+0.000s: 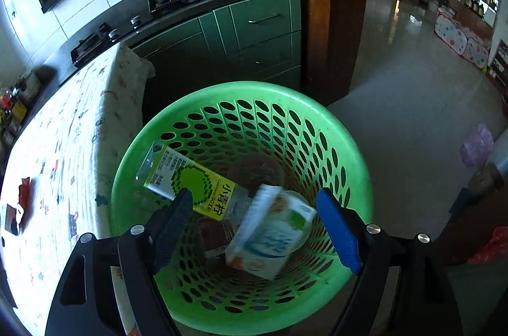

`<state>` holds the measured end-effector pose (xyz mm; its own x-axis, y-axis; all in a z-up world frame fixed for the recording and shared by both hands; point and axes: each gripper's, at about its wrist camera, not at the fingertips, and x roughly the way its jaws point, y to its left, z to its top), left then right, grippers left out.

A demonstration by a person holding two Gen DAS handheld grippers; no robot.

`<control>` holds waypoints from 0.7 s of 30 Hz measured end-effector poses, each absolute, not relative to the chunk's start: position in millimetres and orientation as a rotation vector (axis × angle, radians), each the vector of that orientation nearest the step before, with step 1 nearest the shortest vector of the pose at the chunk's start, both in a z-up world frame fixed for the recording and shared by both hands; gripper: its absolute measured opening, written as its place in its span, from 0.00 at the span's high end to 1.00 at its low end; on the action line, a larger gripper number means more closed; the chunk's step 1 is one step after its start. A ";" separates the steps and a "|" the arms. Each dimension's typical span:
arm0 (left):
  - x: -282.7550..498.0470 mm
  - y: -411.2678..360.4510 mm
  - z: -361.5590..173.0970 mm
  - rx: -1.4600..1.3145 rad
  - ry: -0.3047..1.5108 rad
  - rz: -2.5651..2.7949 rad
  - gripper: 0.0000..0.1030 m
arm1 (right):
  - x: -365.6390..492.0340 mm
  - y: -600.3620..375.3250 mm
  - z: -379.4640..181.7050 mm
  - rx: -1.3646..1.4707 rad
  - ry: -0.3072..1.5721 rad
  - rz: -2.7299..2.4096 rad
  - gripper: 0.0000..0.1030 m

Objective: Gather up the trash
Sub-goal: 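Drop the milk carton into the green basket with the right gripper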

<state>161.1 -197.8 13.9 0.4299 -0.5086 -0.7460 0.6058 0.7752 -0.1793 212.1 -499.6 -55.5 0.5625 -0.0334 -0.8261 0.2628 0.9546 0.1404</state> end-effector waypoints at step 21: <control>197.4 -310.1 -3.4 0.131 0.905 -0.775 0.56 | 125.0 -509.8 -22.9 0.234 0.871 -0.161 0.21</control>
